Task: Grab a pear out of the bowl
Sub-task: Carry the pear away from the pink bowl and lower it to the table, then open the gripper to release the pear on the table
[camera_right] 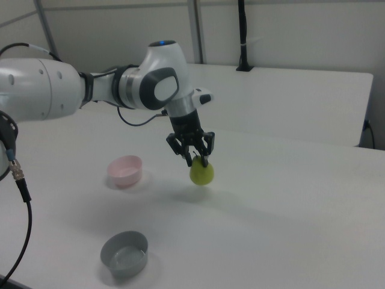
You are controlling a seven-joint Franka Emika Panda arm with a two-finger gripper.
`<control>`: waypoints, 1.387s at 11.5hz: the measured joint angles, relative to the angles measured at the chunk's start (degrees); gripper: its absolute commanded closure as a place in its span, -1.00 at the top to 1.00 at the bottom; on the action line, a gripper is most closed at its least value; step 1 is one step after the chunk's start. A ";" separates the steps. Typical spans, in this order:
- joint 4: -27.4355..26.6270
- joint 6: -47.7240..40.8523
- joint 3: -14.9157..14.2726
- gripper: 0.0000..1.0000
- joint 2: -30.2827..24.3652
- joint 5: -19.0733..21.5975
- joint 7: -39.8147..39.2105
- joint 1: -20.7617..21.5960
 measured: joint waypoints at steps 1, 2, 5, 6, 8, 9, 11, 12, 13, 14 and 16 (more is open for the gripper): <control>-0.06 0.87 0.00 -0.52 1.23 0.00 0.00 -0.39; -0.09 1.33 0.00 -0.52 2.32 0.00 0.00 -0.69; 0.01 1.96 0.00 -0.33 4.10 -0.01 0.00 -0.83; 0.00 2.06 0.00 -0.13 4.14 -0.01 0.00 -0.86; -0.01 2.07 0.00 0.99 4.14 -0.01 0.00 -0.86; -0.05 2.07 0.00 1.00 4.17 -0.02 -0.01 -0.87; -0.12 2.07 0.00 1.00 4.27 -0.02 -0.01 -0.89; 0.03 2.07 0.00 1.00 4.21 -0.02 -0.01 -0.88; 0.27 2.07 0.06 1.00 3.79 -0.02 -0.01 -0.80; 0.50 1.58 0.23 1.00 2.88 -0.02 0.01 -0.57; 0.91 -1.93 0.69 1.00 -0.42 -0.01 1.87 1.79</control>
